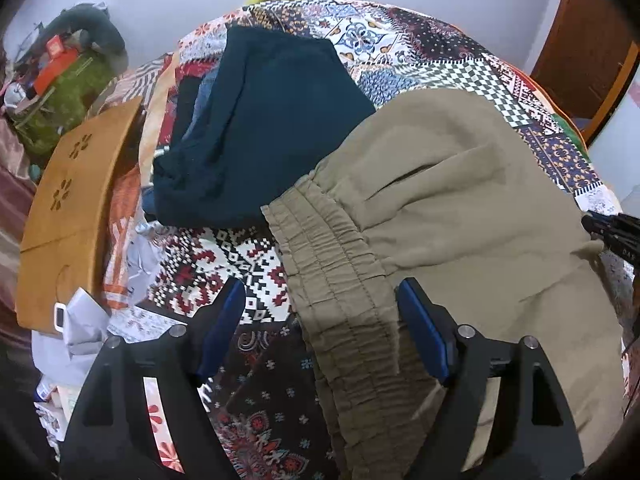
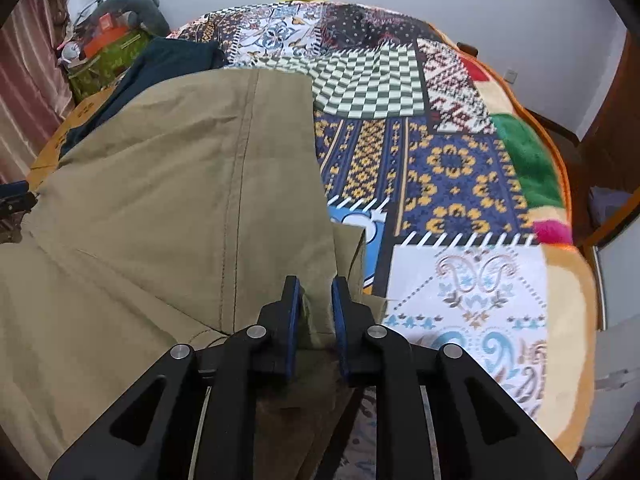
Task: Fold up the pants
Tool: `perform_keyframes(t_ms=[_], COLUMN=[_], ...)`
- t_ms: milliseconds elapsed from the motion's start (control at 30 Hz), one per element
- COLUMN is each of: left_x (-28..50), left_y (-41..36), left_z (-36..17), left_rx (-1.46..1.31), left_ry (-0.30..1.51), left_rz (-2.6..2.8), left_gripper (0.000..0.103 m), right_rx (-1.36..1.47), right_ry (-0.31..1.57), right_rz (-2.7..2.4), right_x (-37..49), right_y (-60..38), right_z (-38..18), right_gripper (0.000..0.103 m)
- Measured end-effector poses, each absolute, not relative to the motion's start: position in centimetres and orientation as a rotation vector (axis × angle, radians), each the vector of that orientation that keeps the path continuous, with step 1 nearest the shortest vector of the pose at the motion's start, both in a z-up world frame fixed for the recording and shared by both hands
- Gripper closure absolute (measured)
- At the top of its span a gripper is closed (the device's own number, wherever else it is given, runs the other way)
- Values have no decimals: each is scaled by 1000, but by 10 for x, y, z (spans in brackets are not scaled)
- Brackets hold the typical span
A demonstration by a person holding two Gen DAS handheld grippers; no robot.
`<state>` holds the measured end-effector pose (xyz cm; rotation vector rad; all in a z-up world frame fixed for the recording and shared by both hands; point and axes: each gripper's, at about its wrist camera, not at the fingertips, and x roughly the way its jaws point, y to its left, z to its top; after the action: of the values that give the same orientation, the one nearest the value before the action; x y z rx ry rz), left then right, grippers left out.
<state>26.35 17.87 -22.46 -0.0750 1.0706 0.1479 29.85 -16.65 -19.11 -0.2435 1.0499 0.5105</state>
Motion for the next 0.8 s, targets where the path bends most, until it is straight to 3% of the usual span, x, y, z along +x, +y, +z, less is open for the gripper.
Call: perform_keyframes(t_ms=[200, 367, 567, 800], left_x=[264, 286, 317, 343], left_y=[193, 212, 234, 242], left_z=[-201, -195, -210, -257], left_rx=[-73, -98, -153, -256], left_ry=[1023, 1018, 1069, 1181], left_rz=[165, 202, 248, 197], left_gripper=[17, 16, 15, 15], right_rx=[-195, -188, -161, -134], right_ry=[970, 871, 827, 894], right_rz=[535, 571, 599, 606], right_x=[298, 306, 337, 388], right_y=[-170, -156, -133, -110], right_z=[-153, -122, -114, -142], right_gripper=[66, 58, 57, 57])
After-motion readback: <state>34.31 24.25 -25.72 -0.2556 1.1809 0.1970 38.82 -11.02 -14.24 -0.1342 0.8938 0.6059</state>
